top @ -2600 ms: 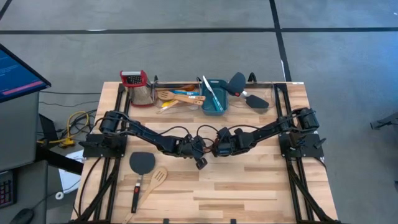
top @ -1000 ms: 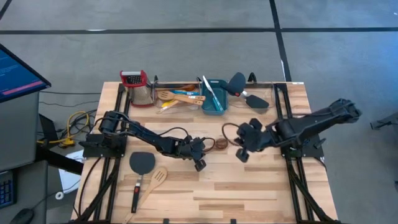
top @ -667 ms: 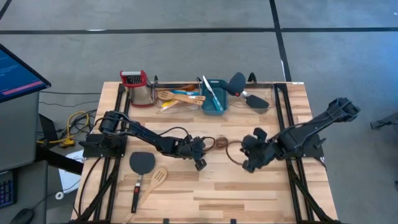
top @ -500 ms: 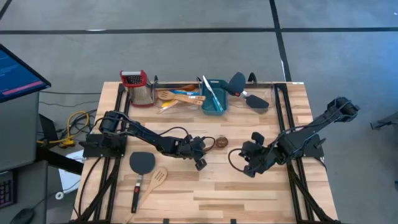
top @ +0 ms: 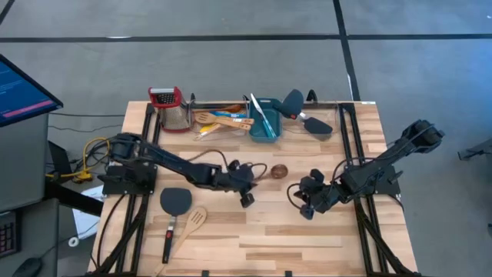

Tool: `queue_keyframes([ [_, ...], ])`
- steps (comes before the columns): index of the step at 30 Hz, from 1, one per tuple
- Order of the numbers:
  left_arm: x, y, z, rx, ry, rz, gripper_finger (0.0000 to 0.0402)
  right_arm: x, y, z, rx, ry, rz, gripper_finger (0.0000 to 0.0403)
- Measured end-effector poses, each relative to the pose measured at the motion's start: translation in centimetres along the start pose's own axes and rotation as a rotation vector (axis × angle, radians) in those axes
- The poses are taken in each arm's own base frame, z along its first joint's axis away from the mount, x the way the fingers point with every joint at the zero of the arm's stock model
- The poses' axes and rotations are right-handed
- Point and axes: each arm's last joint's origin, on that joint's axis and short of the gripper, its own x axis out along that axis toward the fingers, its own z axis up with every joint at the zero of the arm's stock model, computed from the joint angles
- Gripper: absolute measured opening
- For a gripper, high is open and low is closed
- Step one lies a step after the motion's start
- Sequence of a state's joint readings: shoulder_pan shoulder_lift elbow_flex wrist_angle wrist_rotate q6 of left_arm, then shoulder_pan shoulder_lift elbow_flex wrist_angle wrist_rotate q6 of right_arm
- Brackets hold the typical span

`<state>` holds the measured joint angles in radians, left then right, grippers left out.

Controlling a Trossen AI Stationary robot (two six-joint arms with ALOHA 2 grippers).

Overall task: Pick & Place Kitchen Items
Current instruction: Put the brown serving spoon into the left transparent bin

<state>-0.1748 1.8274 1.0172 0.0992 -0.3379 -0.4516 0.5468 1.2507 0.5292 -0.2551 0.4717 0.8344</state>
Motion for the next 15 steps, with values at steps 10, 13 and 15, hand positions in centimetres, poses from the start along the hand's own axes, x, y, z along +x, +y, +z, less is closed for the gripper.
queue_keyframes([
  [10, -11.8, 1.6, 7.5, 0.137, -0.337, 0.092, 0.0035, 0.2, -0.2, -0.1, 0.036, -0.002, -0.004, 0.0000],
  [13, -15.6, 2.8, 8.7, 0.135, -0.423, 0.180, 0.0041, 0.2, -0.2, -0.1, 0.036, -0.002, -0.004, 0.0000],
  [15, -17.7, 3.6, 9.2, 0.125, -0.469, 0.221, 0.0038, 0.2, -0.2, -0.1, 0.036, -0.003, -0.004, 0.0000],
])
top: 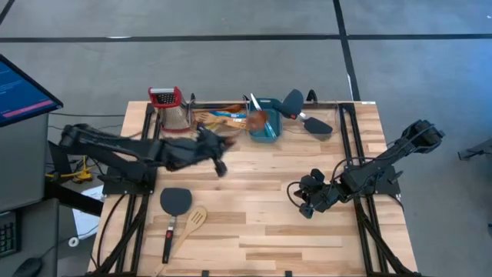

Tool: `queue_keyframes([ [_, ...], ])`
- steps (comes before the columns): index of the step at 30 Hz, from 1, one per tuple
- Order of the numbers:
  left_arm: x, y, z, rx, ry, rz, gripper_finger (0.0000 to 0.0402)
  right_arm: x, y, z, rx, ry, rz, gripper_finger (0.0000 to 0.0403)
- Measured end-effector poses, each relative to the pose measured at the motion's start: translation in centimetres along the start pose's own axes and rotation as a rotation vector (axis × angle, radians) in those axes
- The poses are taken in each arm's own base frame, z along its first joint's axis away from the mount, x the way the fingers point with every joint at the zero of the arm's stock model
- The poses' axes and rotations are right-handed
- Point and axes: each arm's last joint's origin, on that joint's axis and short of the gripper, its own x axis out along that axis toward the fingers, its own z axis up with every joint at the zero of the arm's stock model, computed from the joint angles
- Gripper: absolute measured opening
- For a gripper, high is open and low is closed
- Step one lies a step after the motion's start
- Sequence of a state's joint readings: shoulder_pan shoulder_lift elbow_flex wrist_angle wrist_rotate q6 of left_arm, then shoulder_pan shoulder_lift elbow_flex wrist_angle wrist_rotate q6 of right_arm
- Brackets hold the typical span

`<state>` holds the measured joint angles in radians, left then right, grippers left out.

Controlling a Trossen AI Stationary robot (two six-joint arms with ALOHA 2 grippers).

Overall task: Pick & Place Kitchen Items
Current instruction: Put the brown serving spoon into the left transparent bin

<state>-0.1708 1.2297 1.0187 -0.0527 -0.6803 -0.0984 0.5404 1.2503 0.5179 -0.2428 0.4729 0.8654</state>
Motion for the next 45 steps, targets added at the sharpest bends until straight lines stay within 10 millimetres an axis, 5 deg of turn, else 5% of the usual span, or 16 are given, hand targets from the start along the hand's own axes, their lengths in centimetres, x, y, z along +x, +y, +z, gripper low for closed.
queue_keyframes([
  [6, -1.9, 3.0, 1.4, -0.008, -0.030, 0.114, 0.0031, 0.0, 0.0, 0.0, 0.003, -0.006, 0.003, 0.0000],
  [12, -0.2, 5.1, 0.4, 0.000, 0.023, 0.229, 0.0040, 0.0, 0.2, 0.1, 0.002, -0.016, 0.013, 0.0000],
  [21, 2.7, 10.1, -5.4, 0.008, 0.164, 0.435, 0.0046, 0.1, 0.0, 0.3, 0.008, -0.021, 0.002, 0.0000],
  [29, 5.1, 13.9, -9.8, -0.051, 0.226, 0.351, 0.0027, 0.6, -0.7, 1.4, 0.066, -0.050, -0.021, 0.0000],
  [45, 10.1, 16.3, -16.5, 0.003, 0.494, 0.324, 0.0033, 0.7, -0.5, 2.1, 0.031, -0.093, 0.018, 0.0000],
])
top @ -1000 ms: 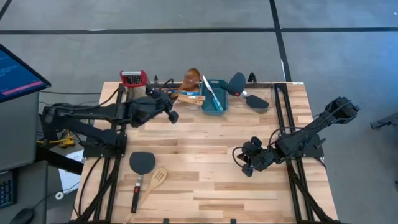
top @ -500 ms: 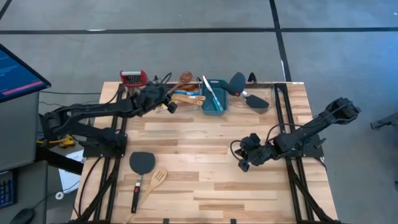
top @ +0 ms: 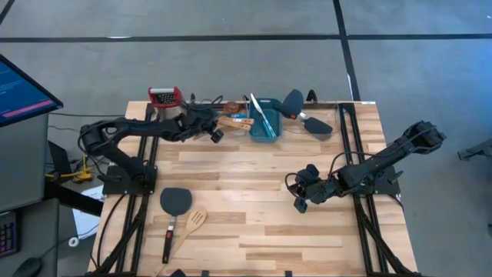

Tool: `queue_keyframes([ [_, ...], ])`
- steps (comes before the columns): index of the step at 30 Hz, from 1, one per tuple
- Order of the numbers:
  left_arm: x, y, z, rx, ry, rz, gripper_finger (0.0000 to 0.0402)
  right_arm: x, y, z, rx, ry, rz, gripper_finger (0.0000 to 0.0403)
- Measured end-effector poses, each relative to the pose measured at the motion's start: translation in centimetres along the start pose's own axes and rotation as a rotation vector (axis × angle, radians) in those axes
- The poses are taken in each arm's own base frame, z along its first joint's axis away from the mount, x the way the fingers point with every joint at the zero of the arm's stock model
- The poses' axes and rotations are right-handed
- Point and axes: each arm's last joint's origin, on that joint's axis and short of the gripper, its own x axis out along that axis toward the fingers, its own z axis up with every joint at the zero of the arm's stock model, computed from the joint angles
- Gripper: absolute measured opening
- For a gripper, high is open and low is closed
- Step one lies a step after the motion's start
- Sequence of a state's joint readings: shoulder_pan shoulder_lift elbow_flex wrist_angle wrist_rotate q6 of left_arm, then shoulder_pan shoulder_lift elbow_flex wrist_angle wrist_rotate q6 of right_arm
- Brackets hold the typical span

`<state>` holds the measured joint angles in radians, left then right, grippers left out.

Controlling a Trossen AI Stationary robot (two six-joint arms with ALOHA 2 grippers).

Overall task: Pick & Place Kitchen Items
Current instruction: Put the brown serving spoon into the left transparent bin, then put the black spatula into the right transparent bin

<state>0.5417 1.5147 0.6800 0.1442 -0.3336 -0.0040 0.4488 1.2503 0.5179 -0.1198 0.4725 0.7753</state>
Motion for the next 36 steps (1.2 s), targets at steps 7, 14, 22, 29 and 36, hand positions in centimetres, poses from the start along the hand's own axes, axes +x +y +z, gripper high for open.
queue_keyframes([
  [7, 0.8, 0.2, -0.3, -0.013, 0.014, 0.010, 0.0040, 0.0, 0.0, 0.0, -0.001, 0.002, -0.001, 0.0000],
  [14, 0.7, 0.2, -0.2, -0.019, 0.001, 0.011, 0.0041, 0.0, 0.0, -0.1, -0.003, 0.005, -0.003, 0.0000],
  [22, 0.7, 0.2, -0.1, -0.024, -0.008, 0.015, 0.0081, 0.0, 0.0, -0.1, -0.027, 0.006, -0.003, 0.0000],
  [29, -0.2, 0.4, 0.7, -0.029, -0.058, 0.011, 0.0086, 0.0, 0.0, -0.1, -0.030, 0.005, -0.003, 0.0000],
  [36, -4.3, 1.3, 3.3, -0.110, -0.232, -0.008, 0.0086, 0.0, 0.0, -0.1, -0.030, 0.006, -0.003, 0.0000],
])
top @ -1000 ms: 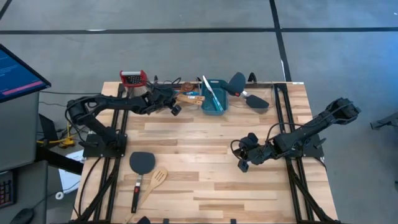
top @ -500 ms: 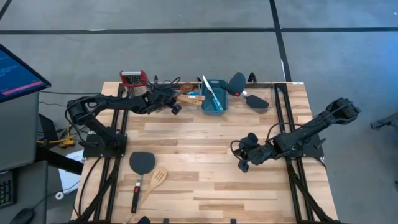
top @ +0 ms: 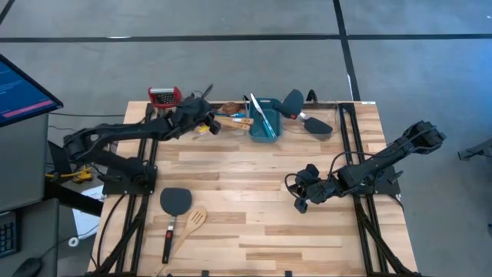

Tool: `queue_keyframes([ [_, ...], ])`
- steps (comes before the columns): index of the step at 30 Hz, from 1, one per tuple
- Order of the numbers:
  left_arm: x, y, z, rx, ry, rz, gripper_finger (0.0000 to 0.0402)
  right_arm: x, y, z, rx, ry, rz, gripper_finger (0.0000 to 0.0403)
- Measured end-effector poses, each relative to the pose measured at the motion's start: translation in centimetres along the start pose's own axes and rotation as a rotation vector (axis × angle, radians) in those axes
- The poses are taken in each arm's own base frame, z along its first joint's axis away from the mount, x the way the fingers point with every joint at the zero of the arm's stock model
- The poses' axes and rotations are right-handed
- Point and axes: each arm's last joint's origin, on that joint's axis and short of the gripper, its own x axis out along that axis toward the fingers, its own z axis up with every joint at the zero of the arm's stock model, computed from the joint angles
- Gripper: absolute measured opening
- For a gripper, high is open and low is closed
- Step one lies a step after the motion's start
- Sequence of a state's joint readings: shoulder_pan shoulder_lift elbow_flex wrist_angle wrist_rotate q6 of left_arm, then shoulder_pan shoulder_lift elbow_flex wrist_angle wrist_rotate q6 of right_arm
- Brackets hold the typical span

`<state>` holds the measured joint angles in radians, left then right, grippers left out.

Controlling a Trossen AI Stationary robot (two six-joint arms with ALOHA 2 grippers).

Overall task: Pick & Place Kitchen Items
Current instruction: Put the black spatula into the right transparent bin

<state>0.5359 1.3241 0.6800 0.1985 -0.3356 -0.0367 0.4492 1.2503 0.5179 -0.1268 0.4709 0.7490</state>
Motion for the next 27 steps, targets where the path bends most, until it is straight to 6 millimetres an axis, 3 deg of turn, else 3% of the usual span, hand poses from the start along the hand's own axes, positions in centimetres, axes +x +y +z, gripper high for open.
queue_keyframes([
  [4, -2.7, -0.4, 1.8, -0.121, -0.104, -0.053, 0.0083, 0.0, 0.0, 0.0, 0.000, 0.000, 0.000, 0.0000],
  [8, -5.0, -1.4, 2.0, -0.146, -0.153, -0.185, 0.0076, 0.0, 0.0, 0.0, 0.000, 0.000, 0.000, 0.0000],
  [21, -11.0, -6.4, -2.6, -0.164, -0.041, -0.758, 0.0061, 0.0, 0.0, 0.0, 0.001, -0.001, 0.000, 0.0000],
  [27, -13.3, -8.6, -3.8, -0.049, -0.010, -0.976, 0.0056, 0.0, 0.0, 0.0, 0.001, -0.001, 0.000, 0.0000],
])
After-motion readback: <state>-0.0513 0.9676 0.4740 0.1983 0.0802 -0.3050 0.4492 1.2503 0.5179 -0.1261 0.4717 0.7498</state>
